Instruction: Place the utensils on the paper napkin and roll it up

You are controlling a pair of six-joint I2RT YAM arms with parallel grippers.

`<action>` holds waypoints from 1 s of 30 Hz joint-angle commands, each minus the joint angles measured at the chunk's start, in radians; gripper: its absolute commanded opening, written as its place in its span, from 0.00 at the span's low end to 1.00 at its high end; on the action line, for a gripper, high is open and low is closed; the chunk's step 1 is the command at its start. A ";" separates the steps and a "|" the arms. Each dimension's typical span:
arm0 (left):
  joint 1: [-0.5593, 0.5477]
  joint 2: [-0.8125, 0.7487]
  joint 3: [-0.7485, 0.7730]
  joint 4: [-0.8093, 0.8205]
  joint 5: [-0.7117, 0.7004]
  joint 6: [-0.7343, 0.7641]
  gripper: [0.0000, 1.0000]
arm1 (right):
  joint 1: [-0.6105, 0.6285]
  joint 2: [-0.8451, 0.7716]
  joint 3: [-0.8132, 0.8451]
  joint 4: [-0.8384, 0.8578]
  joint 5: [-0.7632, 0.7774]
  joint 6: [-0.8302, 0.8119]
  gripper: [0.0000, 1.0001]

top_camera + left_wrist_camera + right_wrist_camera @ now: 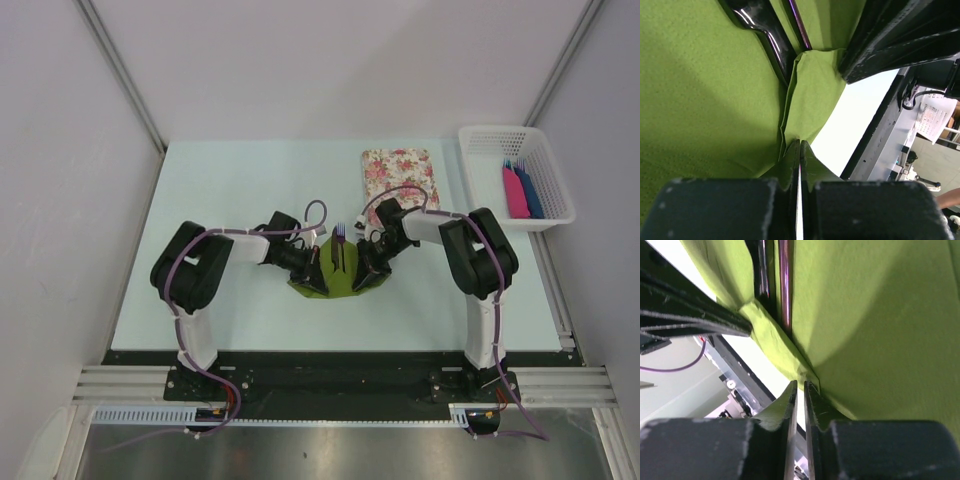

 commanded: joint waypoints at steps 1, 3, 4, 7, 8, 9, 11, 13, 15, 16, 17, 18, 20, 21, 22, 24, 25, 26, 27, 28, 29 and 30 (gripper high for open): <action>0.015 0.021 -0.004 -0.008 -0.047 0.003 0.00 | -0.006 -0.092 0.031 -0.077 -0.046 -0.072 0.16; 0.015 0.019 -0.004 -0.006 -0.054 0.001 0.00 | 0.000 -0.111 0.028 -0.091 -0.059 -0.094 0.17; 0.015 0.019 -0.004 -0.006 -0.052 0.003 0.00 | 0.011 -0.115 0.025 -0.095 -0.059 -0.097 0.17; 0.015 0.023 -0.004 -0.009 -0.055 0.006 0.00 | 0.020 -0.096 0.021 -0.089 -0.042 -0.092 0.17; 0.015 0.024 -0.004 -0.012 -0.055 0.007 0.00 | 0.019 -0.085 0.019 -0.088 -0.026 -0.088 0.17; 0.017 0.023 -0.004 -0.014 -0.057 0.007 0.00 | 0.014 -0.076 0.018 -0.085 -0.020 -0.085 0.16; 0.020 0.021 -0.007 -0.020 -0.060 0.012 0.00 | 0.006 -0.042 0.016 -0.077 0.003 -0.088 0.16; 0.027 0.018 -0.015 -0.021 -0.061 0.014 0.00 | -0.001 -0.019 0.011 -0.086 0.018 -0.112 0.15; 0.033 0.018 -0.024 -0.024 -0.061 0.018 0.00 | -0.017 0.004 -0.002 -0.089 0.035 -0.123 0.14; 0.040 0.018 -0.027 -0.026 -0.060 0.020 0.00 | -0.024 0.006 -0.007 -0.095 0.043 -0.132 0.14; 0.041 0.018 -0.029 -0.026 -0.061 0.023 0.00 | -0.030 0.009 -0.010 -0.097 0.055 -0.137 0.14; 0.044 0.019 -0.034 -0.028 -0.060 0.023 0.00 | -0.041 0.009 -0.015 -0.102 0.058 -0.143 0.14; 0.050 0.018 -0.037 -0.026 -0.061 0.023 0.00 | -0.049 0.001 -0.019 -0.120 0.078 -0.166 0.14; 0.053 0.016 -0.041 -0.024 -0.060 0.023 0.00 | -0.055 -0.005 -0.027 -0.128 0.084 -0.175 0.14; 0.053 0.013 -0.041 -0.026 -0.060 0.023 0.00 | -0.058 -0.013 -0.033 -0.134 0.092 -0.184 0.14; 0.055 0.006 -0.047 -0.024 -0.064 0.024 0.00 | -0.070 -0.033 -0.044 -0.147 0.104 -0.192 0.14; 0.055 0.006 -0.049 -0.026 -0.066 0.027 0.00 | -0.070 -0.039 -0.044 -0.152 0.104 -0.215 0.14; 0.055 0.004 -0.052 -0.023 -0.066 0.027 0.00 | -0.069 -0.048 -0.041 -0.157 0.101 -0.223 0.14; 0.055 0.003 -0.057 -0.023 -0.064 0.027 0.00 | -0.066 -0.066 -0.036 -0.158 0.098 -0.223 0.15; 0.055 0.001 -0.058 -0.017 -0.063 0.027 0.00 | -0.051 -0.076 -0.024 -0.155 0.090 -0.223 0.15; 0.055 0.000 -0.060 -0.017 -0.060 0.027 0.00 | -0.043 -0.085 -0.016 -0.149 0.064 -0.217 0.15; 0.055 0.000 -0.058 -0.015 -0.060 0.027 0.00 | -0.031 -0.094 -0.010 -0.131 0.052 -0.200 0.15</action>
